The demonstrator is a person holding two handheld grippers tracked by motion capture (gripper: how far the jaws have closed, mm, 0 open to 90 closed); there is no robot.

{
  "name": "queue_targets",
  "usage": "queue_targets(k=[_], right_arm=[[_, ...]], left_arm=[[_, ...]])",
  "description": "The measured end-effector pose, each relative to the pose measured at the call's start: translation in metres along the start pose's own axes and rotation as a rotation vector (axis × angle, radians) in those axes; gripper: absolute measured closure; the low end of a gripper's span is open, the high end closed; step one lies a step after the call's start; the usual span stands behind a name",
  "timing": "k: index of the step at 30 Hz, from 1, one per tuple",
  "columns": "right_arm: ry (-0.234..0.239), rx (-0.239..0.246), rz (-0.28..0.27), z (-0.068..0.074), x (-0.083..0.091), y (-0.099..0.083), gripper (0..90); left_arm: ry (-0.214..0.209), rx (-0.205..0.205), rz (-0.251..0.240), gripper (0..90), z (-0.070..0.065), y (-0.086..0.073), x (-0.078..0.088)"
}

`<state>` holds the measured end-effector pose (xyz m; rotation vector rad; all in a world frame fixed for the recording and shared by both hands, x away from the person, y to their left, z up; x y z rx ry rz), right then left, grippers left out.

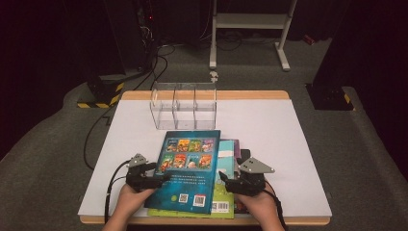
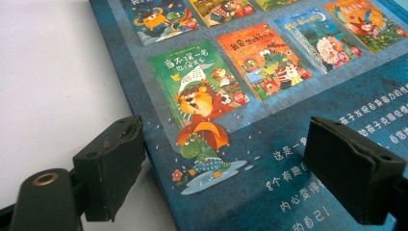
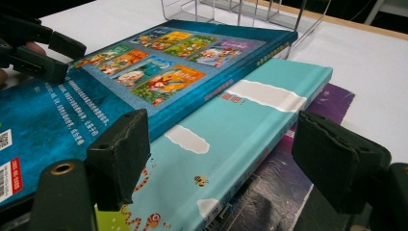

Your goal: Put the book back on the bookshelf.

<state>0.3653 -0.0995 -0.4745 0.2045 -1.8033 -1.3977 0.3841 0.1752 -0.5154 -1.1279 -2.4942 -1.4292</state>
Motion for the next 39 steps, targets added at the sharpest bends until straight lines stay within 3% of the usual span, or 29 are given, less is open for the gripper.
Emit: queue_targets(k=[11,22,30,32,33,36,39], right_arm=[[0.005,-0.015,0.003,-0.002,-0.002,-0.001,21.6],[0.012,-0.049,-0.008,-0.009,0.003,0.0,21.6],[0.022,-0.095,0.014,-0.012,0.003,-0.003,17.3],[0.038,-0.114,0.029,-0.009,0.001,-0.004,14.8],[0.038,-0.115,0.029,-0.007,0.001,-0.004,14.5],[0.042,-0.116,0.034,-0.004,0.0,-0.003,14.4],[0.052,-0.124,0.059,0.0,-0.002,-0.005,15.3]], left_arm=[[-0.026,-0.015,0.021,17.9,-0.012,-0.004,0.0],[-0.075,-0.048,0.057,20.7,-0.044,-0.01,-0.013],[-0.087,-0.065,0.062,21.2,-0.045,-0.01,-0.013],[-0.088,-0.062,0.059,21.2,-0.044,-0.01,-0.012],[-0.086,-0.037,0.048,21.1,-0.044,-0.01,-0.013],[-0.083,-0.028,0.051,20.8,-0.043,-0.009,-0.014],[-0.07,0.009,0.049,19.8,-0.042,-0.008,-0.017]])
Point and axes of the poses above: each handheld gripper's, and its own axes: x roughly backward along the jaws, y roughly out of its top, z roughly to its left, the point moved 6 cm from there along -x, roughly forward along the jaws, and after that the axes turned 4 degrees about x, right-handed, at the moved point
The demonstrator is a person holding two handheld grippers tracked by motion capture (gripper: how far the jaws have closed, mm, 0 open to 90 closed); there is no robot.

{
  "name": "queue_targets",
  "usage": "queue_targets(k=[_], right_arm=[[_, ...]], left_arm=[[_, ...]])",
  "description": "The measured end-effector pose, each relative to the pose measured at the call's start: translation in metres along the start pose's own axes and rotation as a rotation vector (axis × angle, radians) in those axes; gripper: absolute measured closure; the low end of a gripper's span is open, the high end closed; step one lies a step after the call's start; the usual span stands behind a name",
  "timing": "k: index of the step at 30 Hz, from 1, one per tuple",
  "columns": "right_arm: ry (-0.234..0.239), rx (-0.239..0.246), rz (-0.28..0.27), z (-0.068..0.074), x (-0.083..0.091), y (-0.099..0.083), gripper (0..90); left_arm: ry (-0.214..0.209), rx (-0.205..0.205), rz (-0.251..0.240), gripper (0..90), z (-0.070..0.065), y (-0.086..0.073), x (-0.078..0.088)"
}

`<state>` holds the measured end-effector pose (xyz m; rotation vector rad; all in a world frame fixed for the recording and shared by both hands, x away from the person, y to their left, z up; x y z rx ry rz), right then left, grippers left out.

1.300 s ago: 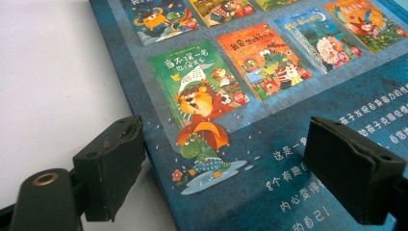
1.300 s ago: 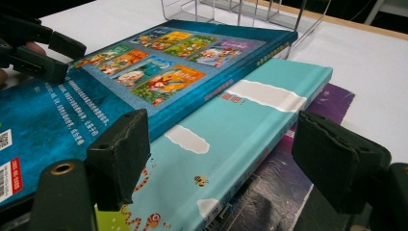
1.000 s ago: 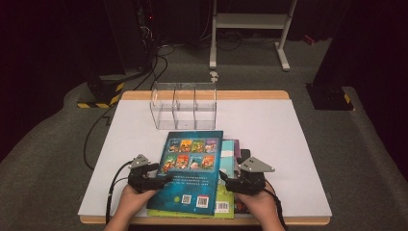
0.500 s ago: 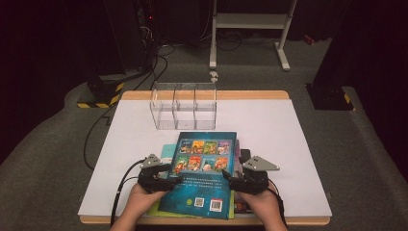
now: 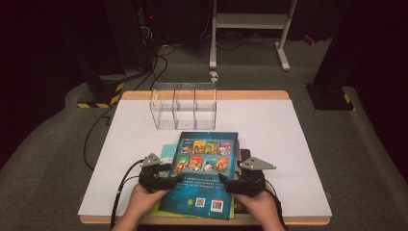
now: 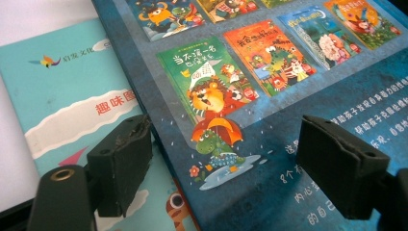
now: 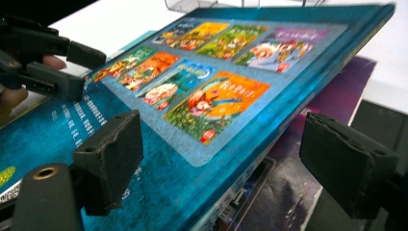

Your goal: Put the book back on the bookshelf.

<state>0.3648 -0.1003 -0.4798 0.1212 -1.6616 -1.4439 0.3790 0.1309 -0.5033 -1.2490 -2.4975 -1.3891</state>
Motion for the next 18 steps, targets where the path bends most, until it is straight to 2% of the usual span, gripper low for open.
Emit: queue_targets(k=[8,12,15,18], right_arm=[[-0.006,-0.009,0.017,-0.002,-0.002,-0.003,15.6],[-0.014,-0.02,0.014,-0.005,-0.001,-0.003,15.7],[-0.019,-0.041,0.015,-0.008,0.001,-0.003,15.2],[-0.013,-0.062,0.016,-0.01,0.002,-0.003,14.7]], left_arm=[[-0.002,-0.01,-0.002,19.8,-0.001,-0.001,0.0],[-0.027,-0.027,0.008,20.8,-0.008,-0.005,-0.001],[-0.042,-0.035,0.007,21.2,-0.016,-0.007,-0.003],[-0.044,-0.038,0.009,21.1,-0.016,-0.007,-0.003]])
Point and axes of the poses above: each handheld gripper's, and its own axes: x roughly backward along the jaws, y roughly out of its top, z roughly to its left, the point moved 6 cm from there along -x, roughly forward along the jaws, and after that the axes turned 4 degrees about x, right-handed, at the moved point
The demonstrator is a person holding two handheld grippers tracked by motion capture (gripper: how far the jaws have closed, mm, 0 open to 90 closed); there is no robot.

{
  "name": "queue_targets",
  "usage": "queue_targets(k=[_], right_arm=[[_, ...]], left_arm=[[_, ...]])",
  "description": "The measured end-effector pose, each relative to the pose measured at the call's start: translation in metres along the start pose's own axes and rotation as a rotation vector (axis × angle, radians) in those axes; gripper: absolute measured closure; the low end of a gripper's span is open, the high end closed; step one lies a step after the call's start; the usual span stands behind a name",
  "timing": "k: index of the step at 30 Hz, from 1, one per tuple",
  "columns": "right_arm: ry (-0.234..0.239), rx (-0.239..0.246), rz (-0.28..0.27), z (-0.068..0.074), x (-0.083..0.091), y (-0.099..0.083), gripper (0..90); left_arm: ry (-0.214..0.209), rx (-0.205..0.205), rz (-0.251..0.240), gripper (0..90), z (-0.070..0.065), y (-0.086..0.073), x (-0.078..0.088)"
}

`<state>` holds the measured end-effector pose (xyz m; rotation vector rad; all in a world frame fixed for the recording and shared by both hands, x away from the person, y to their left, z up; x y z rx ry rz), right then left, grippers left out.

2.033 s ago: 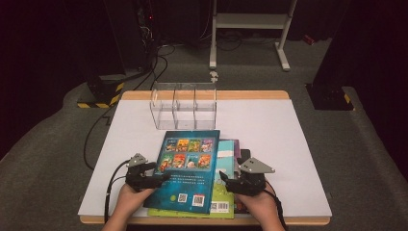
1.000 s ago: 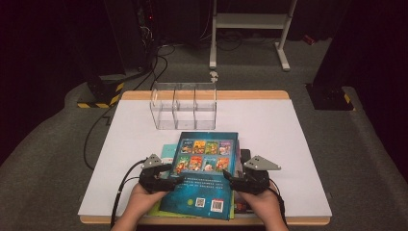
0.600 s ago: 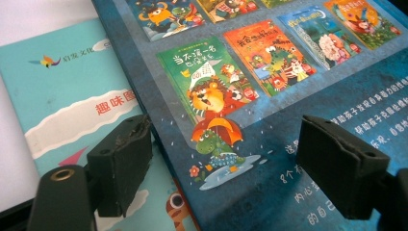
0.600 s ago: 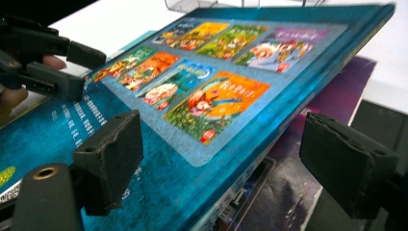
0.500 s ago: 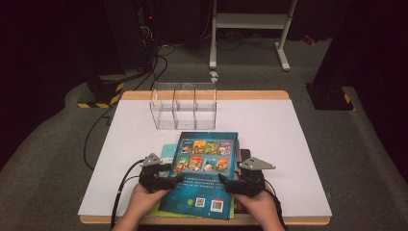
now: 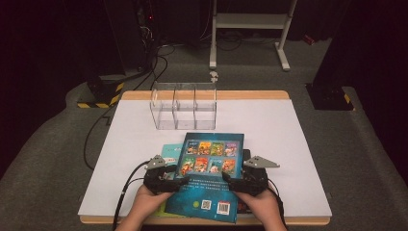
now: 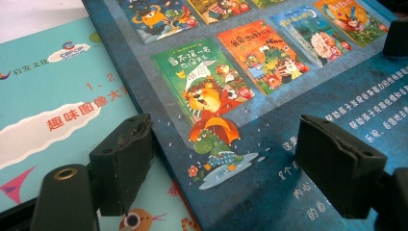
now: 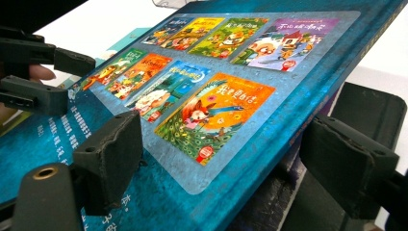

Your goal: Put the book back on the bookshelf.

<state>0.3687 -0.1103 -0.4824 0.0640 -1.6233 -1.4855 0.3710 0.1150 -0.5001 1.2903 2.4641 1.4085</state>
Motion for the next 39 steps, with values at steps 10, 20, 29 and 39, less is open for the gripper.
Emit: queue_targets(k=[10,20,29,39], right_arm=[[0.033,-0.011,0.031,0.0042,-0.0005,-0.0021,17.3],[0.075,-0.045,0.048,0.0032,-0.002,-0.0032,22.4],[0.059,-0.052,0.047,0.0024,-0.0096,0.0011,21.3],[0.033,-0.039,0.04,-0.0007,-0.0036,0.0042,32.7]], left_arm=[[0.007,0.008,-0.013,17.7,0.0014,-0.0005,0.0],[0.005,0.005,-0.02,18.3,0.0015,-0.001,0.0002],[0.011,0.012,-0.022,21.5,0.0008,-0.0001,-0.0003],[0.012,0.008,-0.02,21.2,0.0018,-0.0003,-0.0002]])
Point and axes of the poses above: each handheld gripper's, and its own axes: x roughly backward along the jaws, y roughly out of its top, z roughly to its left, the point moved 6 cm from there along -x, roughly forward along the jaws, and after that the axes turned 4 degrees about x, right-handed, at the moved point
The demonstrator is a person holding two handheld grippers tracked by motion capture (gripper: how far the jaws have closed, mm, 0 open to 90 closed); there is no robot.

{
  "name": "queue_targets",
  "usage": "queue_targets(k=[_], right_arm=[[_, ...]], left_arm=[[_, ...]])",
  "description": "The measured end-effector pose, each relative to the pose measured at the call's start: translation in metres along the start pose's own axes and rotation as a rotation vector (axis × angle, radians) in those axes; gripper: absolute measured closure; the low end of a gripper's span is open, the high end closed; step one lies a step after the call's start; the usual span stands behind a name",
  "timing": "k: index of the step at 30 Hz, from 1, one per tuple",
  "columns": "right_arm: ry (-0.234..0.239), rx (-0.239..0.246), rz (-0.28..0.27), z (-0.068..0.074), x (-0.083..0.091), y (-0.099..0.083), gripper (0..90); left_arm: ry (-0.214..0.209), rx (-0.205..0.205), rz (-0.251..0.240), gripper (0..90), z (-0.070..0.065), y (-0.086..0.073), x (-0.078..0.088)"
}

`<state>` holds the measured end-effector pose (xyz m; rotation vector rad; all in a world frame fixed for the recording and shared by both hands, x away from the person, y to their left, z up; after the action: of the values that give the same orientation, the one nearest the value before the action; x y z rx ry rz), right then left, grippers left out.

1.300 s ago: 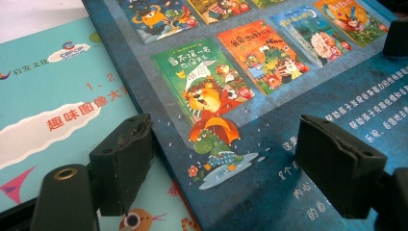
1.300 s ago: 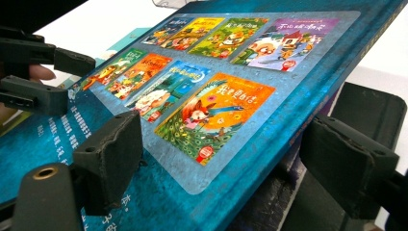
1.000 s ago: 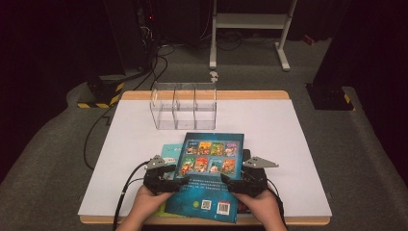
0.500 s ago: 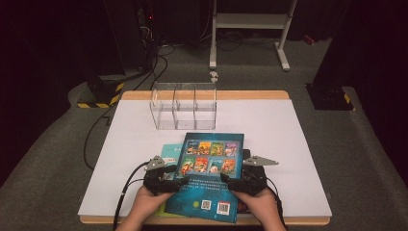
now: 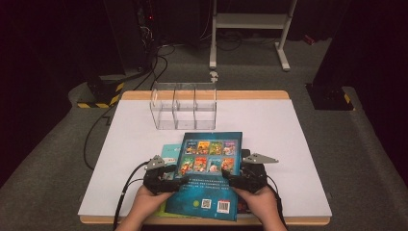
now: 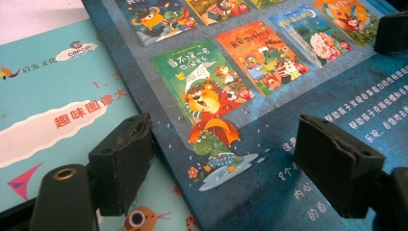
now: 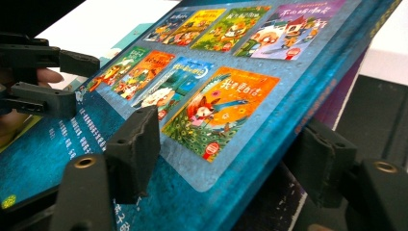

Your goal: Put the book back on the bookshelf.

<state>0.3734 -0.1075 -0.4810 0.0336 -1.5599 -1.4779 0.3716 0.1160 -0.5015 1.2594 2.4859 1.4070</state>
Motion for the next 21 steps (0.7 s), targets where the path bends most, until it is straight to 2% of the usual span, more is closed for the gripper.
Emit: queue_targets(k=[5,13,18,21], right_arm=[[-0.003,0.01,-0.019,-0.0015,0.0036,0.0001,37.4],[-0.015,0.042,-0.047,0.0007,0.0067,0.0009,40.3],[-0.015,0.052,-0.063,0.0016,0.0087,0.001,40.7],[-0.015,0.057,-0.069,0.0023,0.0093,0.0011,40.7]], left_arm=[[-0.001,0.005,-0.006,21.1,-0.0002,0.0002,-0.0004],[-0.002,0.001,-0.007,18.5,0.0013,0.0009,-0.001],[-0.005,0.024,-0.014,17.9,0.0003,0.0018,-0.0017],[-0.007,0.023,-0.01,17.2,0.0014,0.0025,-0.0017]])
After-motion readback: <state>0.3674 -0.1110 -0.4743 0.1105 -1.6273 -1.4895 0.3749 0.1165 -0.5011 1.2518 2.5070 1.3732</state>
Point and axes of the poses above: each handheld gripper's, and its own axes: x roughly backward along the jaws, y roughly out of its top, z roughly to its left, the point moved 6 cm from there along -x, roughly forward along the jaws, and after that the axes turned 4 degrees about x, right-handed, at the moved point
